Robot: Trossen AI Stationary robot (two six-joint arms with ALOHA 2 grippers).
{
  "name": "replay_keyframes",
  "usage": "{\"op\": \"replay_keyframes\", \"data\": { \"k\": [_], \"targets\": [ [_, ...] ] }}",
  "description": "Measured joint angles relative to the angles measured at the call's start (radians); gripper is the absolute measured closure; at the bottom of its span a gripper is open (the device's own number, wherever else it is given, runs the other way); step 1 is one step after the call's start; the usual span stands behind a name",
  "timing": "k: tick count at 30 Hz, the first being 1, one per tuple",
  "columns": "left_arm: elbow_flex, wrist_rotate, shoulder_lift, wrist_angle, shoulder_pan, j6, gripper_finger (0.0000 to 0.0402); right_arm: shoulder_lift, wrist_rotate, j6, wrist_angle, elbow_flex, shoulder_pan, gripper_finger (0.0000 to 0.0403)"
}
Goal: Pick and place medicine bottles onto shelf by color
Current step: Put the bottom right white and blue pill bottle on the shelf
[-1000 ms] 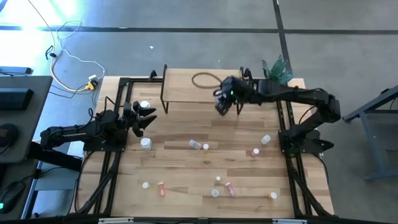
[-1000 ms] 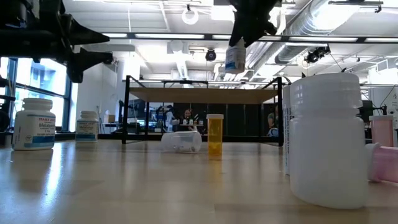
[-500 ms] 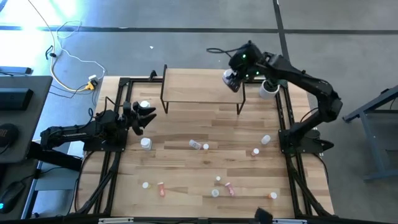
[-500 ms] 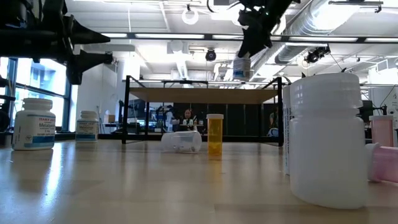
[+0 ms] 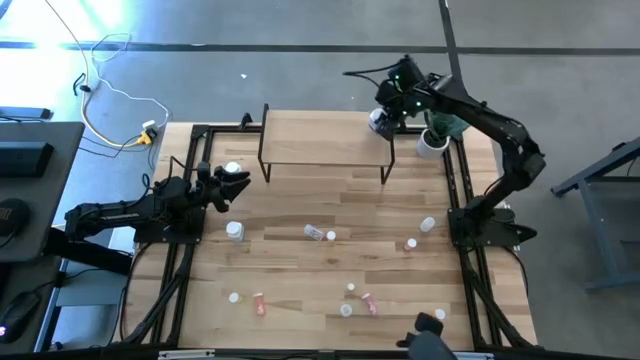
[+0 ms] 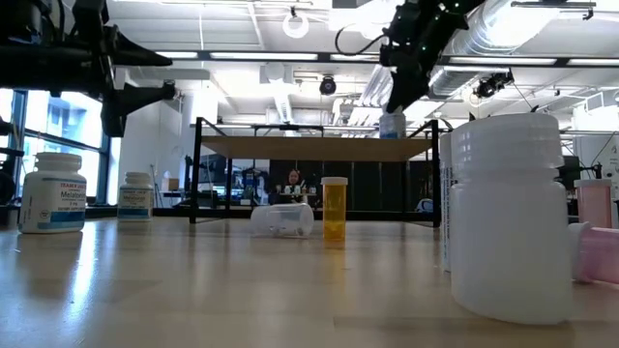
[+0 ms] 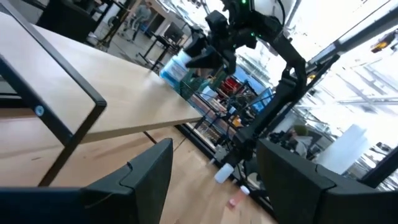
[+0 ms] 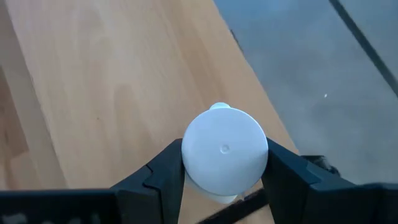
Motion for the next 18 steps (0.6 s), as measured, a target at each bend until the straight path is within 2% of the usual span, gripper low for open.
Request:
{"op": "replay_keyframes", "data": {
  "k": [12,18],
  "targets": [
    [0.000,-0.003,0.000,-0.002,0.000,-0.015,0.0179,0.034,-0.016,0.044,-0.002,0.001,0.011,0.0240],
    [0.000,0.008,0.000,-0.002,0.000,-0.015,0.0179,0.035,-0.014,0.044,-0.004,0.001,0.011,0.0207]
  ]
}}
